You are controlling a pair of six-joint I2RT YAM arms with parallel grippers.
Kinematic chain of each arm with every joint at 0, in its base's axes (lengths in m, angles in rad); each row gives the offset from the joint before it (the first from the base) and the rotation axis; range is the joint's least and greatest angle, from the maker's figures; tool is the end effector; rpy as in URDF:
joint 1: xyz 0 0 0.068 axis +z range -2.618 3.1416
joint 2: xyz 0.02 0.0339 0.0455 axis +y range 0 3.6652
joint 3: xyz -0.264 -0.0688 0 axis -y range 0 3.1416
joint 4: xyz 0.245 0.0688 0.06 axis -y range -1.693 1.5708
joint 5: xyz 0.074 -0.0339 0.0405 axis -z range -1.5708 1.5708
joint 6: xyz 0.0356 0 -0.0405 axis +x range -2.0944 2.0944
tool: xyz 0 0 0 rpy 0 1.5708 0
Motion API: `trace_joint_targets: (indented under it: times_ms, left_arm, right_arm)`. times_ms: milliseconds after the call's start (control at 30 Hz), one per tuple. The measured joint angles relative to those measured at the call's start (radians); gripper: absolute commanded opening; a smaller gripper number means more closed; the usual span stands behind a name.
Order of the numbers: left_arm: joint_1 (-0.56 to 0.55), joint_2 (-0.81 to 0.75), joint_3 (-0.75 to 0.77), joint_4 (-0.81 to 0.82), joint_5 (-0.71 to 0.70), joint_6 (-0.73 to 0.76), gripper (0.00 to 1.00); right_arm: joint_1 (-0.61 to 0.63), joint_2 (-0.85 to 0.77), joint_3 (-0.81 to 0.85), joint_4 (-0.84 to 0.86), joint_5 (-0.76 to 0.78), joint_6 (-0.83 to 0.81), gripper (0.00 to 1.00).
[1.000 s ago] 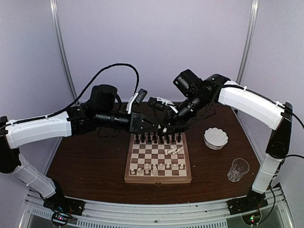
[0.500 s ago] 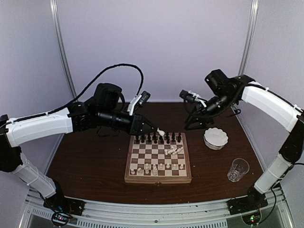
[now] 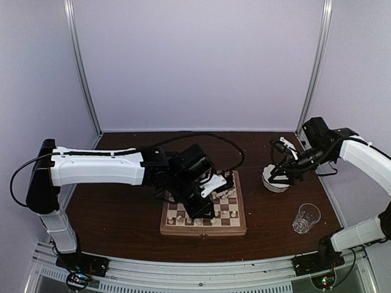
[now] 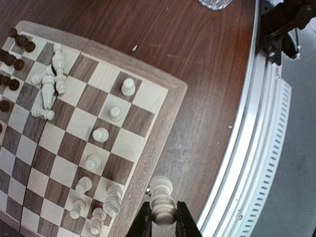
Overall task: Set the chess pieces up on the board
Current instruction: Place the king at e1.
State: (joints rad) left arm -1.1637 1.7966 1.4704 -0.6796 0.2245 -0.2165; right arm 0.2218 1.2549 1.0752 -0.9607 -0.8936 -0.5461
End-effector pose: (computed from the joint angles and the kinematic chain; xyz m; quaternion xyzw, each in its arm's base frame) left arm 0.1466 -0.3600 0.2573 0.4630 0.8350 -0.2593 0.1451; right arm 0.2182 0.0776 0.2922 -0.4156 0.7823 0.3855 0.2582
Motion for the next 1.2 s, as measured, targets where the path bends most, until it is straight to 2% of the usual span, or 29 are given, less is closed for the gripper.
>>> trace_joint_targets:
  times_ms: [467, 1200]
  left_arm:
    - [-0.005, 0.136, 0.104, -0.108, -0.134, 0.06, 0.14]
    - [-0.01, 0.207, 0.109, -0.132, -0.152, 0.07, 0.14]
  right_arm:
    - [0.0, -0.043, -0.005, 0.069, -0.001, 0.003, 0.56]
    - [0.0, -0.037, -0.006, 0.075, -0.008, 0.003, 0.56]
